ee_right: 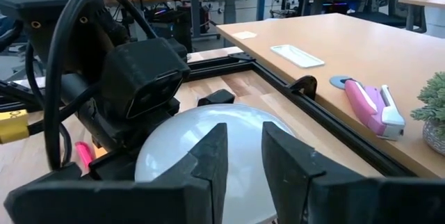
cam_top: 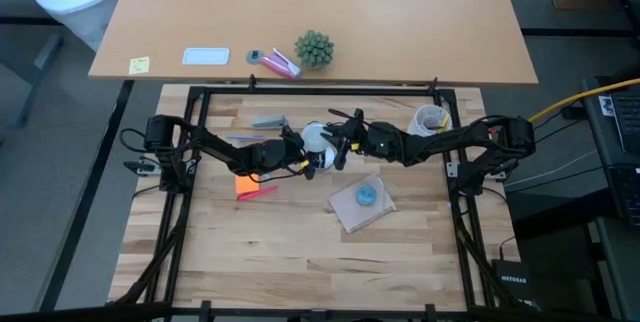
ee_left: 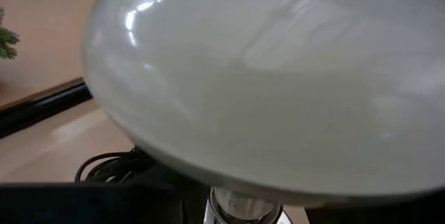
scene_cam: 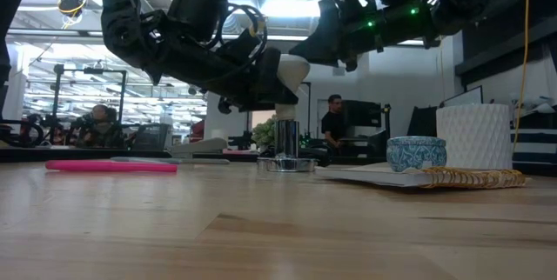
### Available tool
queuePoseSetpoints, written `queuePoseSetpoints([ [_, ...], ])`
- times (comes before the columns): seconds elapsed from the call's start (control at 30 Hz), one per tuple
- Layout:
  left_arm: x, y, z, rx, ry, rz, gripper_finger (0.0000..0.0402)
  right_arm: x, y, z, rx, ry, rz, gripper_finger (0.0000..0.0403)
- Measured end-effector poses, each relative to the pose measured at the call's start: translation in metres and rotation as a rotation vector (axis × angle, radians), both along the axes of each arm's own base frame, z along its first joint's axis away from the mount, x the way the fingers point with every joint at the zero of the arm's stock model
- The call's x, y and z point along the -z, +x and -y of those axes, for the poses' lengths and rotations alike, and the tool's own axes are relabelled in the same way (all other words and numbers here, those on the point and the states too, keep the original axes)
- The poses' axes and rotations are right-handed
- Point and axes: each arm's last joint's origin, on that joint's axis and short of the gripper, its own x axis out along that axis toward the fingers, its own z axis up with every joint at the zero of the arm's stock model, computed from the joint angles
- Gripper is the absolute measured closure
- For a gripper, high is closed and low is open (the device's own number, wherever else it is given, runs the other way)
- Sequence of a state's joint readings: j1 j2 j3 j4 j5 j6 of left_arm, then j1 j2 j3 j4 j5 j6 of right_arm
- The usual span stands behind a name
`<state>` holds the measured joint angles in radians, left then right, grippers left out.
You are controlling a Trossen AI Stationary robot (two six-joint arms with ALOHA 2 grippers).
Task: Screw lightbulb
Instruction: Insert the lightbulb into the lamp
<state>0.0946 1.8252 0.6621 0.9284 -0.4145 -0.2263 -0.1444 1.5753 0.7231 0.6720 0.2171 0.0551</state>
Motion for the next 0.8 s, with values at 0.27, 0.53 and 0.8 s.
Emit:
queuePoseSetpoints([
  [0.27,0.0001,-0.0004,-0.0032,-0.003,0.004,-0.004,0.0233,0.0007,-0.0001,0.0,0.0,0.001,-0.002,0.0313],
  [0.53,0.0002,-0.0005,-0.0031,-0.001,0.019,-0.013,0.0233,0.001,-0.0001,0.0,-0.001,0.001,-0.003,0.0313],
  [0.8,0.0008,-0.0007,-0.0031,-0.003,0.019,-0.02,0.0229,0.0011,-0.0001,0.0,-0.001,0.001,-0.003,0.0313],
])
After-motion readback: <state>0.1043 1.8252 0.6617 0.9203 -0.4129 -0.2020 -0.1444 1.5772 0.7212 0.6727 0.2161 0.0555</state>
